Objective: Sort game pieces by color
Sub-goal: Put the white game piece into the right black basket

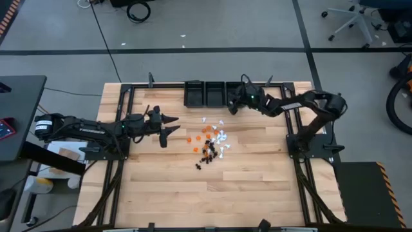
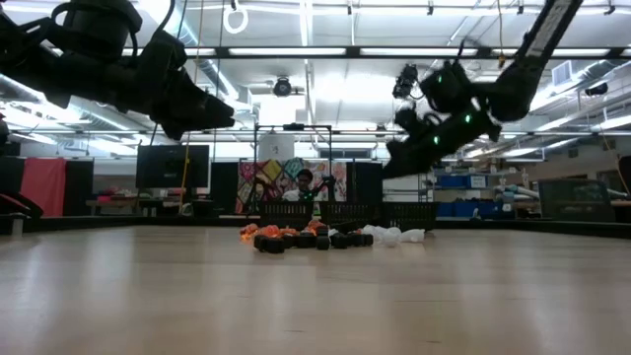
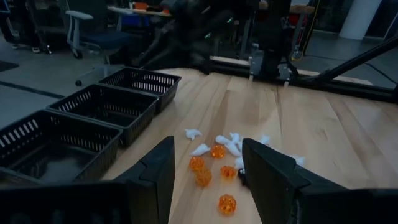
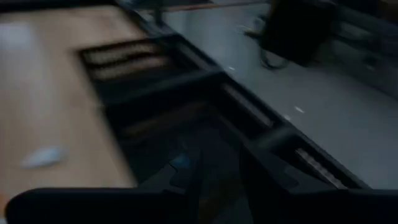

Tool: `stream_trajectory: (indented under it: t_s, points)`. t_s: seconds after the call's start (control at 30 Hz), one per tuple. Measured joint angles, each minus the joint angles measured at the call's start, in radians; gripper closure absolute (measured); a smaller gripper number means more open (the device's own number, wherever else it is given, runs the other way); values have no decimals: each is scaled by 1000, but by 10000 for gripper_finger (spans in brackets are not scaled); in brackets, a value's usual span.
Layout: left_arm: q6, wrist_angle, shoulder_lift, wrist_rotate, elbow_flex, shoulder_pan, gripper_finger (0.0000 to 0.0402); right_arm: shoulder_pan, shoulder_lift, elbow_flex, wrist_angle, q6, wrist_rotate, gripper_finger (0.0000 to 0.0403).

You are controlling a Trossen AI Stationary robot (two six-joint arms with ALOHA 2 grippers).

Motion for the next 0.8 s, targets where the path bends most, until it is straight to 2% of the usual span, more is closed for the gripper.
stream_trajectory:
  t_s: [0.1, 0.2, 0.43, 0.63, 0.8]
  points:
    - [2, -3, 0, 0, 0, 0, 235, 81, -58, -7, -62, 7, -7, 293]
    - [10, -3, 0, 0, 0, 0, 235, 183, -64, -41, -59, 33, -8, 292]
    - [5, 0, 0, 0, 0, 0, 235, 343, 3, -117, 29, 122, 57, 282]
    - [4, 2, 0, 0, 0, 0, 235, 396, 106, -158, 111, 188, 7, 232]
    - [4, 7, 0, 0, 0, 0, 235, 416, 180, -217, 290, 177, 18, 187]
